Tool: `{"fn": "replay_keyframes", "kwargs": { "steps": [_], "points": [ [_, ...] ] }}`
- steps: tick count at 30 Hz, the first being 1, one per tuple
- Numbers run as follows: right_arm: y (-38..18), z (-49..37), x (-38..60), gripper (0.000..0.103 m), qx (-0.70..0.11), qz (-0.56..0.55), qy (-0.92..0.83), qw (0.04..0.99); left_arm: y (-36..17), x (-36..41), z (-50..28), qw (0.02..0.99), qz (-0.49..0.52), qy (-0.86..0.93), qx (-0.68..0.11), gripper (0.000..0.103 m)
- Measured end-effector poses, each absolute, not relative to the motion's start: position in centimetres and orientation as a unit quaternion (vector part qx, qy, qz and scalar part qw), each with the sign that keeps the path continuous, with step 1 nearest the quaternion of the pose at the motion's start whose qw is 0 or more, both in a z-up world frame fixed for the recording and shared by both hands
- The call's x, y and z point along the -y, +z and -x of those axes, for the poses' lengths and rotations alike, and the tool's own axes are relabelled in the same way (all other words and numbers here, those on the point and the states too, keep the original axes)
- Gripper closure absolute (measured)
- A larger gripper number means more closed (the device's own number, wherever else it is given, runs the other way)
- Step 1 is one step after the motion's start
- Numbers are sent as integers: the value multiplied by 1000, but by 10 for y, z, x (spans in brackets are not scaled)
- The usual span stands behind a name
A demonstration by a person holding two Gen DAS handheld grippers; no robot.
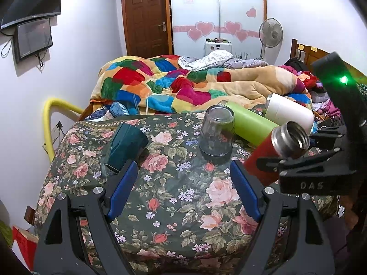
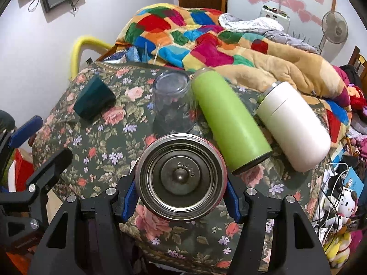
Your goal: Flip cup upright
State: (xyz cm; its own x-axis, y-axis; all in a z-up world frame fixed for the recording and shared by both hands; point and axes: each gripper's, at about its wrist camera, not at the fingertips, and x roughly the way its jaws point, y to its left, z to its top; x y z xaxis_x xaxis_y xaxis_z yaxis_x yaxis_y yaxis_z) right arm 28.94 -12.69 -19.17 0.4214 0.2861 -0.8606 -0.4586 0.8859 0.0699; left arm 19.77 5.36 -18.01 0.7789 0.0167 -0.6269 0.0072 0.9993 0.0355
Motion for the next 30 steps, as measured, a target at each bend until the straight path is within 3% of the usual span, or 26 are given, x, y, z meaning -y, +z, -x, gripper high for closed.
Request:
{"fn": "replay_keyframes", "kwargs": {
  "steps": [11, 14, 18, 23, 30],
  "points": [
    [-199, -292, 112, 43, -489, 114, 229, 834, -185, -65, -202, 938, -2, 12, -346, 21],
    [-197, -288, 113, 33, -491, 113, 234, 832, -184, -65, -202, 938, 3, 10, -347, 21],
    [-185, -274, 120, 31, -478, 115, 239, 837, -176, -65, -200, 939, 13, 6, -344, 21],
    [-152, -247, 139, 31, -442, 100, 240, 858, -146, -58, -182, 950, 22, -2, -312, 21],
    [-64, -185, 187, 31, -317, 51, 231, 919, -76, -39, -135, 973, 23, -25, -228, 21]
  ]
}}
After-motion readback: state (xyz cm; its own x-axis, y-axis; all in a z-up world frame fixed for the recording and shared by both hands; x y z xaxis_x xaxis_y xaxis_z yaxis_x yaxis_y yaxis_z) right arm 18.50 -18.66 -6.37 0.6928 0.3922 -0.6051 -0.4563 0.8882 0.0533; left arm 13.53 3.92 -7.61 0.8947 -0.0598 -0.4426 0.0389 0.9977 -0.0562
